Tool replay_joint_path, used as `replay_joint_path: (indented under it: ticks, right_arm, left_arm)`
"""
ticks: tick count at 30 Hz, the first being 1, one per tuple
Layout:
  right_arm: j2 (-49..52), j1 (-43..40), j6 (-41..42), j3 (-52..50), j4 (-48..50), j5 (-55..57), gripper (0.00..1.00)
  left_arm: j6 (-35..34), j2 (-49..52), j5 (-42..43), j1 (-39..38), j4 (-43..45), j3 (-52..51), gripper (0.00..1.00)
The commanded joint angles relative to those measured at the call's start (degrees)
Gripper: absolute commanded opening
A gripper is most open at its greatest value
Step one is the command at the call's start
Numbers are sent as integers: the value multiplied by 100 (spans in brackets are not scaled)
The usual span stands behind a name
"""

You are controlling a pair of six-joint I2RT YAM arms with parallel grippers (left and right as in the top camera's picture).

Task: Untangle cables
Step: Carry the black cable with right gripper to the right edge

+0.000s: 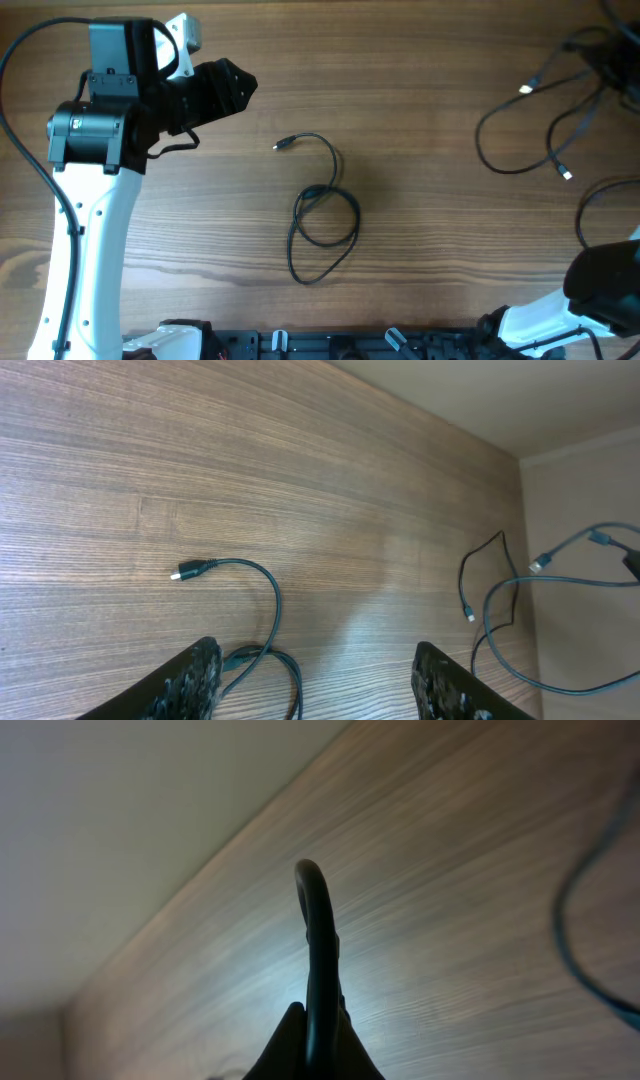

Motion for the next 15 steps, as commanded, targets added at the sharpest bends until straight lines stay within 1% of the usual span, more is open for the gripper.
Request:
replay_joint_path:
  ticks: [1, 7, 10, 12, 15]
  right_arm:
    - [153, -374, 125, 35, 7, -72, 4]
    - [542, -872, 236, -33, 33, -13, 4]
    - [748, -1023, 691, -39, 57, 619, 4]
    - [868, -1113, 704, -39, 175, 800, 5]
    - [951, -1134, 680, -39, 251, 1200, 18]
  left_arm:
    - [52, 22, -59, -22, -7, 22, 63]
    - [52, 22, -59, -22, -7, 17, 63]
    - [52, 22, -59, -22, -4, 17, 63]
    - [52, 22, -59, -22, -4, 17, 63]
    - [52, 22, -61, -22, -2, 17, 63]
